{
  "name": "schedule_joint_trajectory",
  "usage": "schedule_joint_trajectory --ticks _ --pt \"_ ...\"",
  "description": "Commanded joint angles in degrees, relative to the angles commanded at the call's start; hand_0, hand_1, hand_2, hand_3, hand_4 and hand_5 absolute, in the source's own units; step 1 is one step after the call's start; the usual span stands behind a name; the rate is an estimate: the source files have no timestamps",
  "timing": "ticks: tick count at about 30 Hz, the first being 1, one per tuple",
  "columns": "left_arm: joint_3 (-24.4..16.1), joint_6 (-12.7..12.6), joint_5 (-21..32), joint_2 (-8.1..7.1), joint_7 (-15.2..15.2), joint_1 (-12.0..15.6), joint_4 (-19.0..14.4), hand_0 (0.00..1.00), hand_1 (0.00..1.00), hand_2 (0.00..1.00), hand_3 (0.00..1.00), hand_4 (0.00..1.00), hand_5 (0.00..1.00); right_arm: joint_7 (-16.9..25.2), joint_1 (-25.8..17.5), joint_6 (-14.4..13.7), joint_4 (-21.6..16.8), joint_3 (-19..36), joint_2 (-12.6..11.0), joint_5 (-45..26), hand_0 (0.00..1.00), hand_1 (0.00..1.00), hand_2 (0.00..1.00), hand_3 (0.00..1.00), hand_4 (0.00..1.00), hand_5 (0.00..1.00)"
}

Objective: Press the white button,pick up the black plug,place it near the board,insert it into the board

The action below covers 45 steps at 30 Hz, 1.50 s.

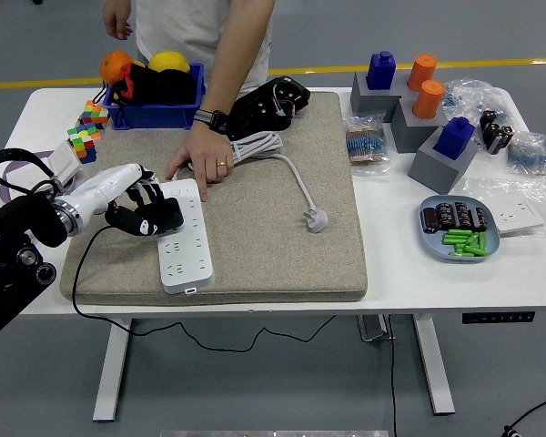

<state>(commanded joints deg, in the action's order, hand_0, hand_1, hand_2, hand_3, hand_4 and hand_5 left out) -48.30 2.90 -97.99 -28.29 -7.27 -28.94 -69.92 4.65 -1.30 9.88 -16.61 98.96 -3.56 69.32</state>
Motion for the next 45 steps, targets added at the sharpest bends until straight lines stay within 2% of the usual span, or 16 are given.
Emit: schedule_joint_trajectory --ticks 10,25,36,37,42,43,45 --pt "1.58 -0.18 -2.19 -0.40 0.31 -0.49 0.34 0.488 0.395 0.409 0.475 0.754 0.002 -0.01 0.00 -0.03 0.02 -0.05 -0.09 -0.04 0.720 0.699 0.684 0.619 0.725 0.429" --pt "3.12 -1.59 -2.73 0.39 1.41 -0.51 0.56 0.484 0.394 0.408 0.471 0.754 0.002 -0.03 0.01 0.00 0.09 -0.23 0.02 -0.06 0.720 0.699 0.684 0.619 0.725 0.429" --pt "2.33 0.34 -1.41 0.37 -0.73 -0.58 1.31 0.487 0.403 0.404 0.476 0.758 0.002 0.01 0.08 0.01 0.06 -0.30 0.02 -0.11 0.719 0.699 0.684 0.619 0.724 0.428" --pt "2.40 0.41 -1.42 0.37 -0.73 -0.52 1.37 0.550 0.539 0.499 0.502 0.921 0.002 0.01 0.09 0.02 0.04 -0.32 0.03 -0.13 0.719 0.699 0.684 0.619 0.724 0.429" --pt "1.25 0.49 -0.95 0.35 -0.20 0.17 0.39 0.550 0.539 0.499 0.502 0.921 0.002 0.01 0.03 0.02 0.07 -0.26 0.03 -0.09 0.719 0.699 0.684 0.619 0.724 0.429" --pt "1.08 0.46 -0.39 0.34 -0.10 0.21 0.18 0.618 0.645 0.614 0.538 0.949 0.002 0.01 -0.01 0.02 0.08 -0.26 0.02 -0.09 0.719 0.699 0.684 0.619 0.724 0.428" --pt "0.73 0.53 0.87 0.35 0.22 0.28 -0.28 0.618 0.645 0.614 0.538 0.949 0.002 -0.01 -0.05 0.03 0.11 -0.27 0.00 -0.05 0.719 0.699 0.684 0.619 0.724 0.428"
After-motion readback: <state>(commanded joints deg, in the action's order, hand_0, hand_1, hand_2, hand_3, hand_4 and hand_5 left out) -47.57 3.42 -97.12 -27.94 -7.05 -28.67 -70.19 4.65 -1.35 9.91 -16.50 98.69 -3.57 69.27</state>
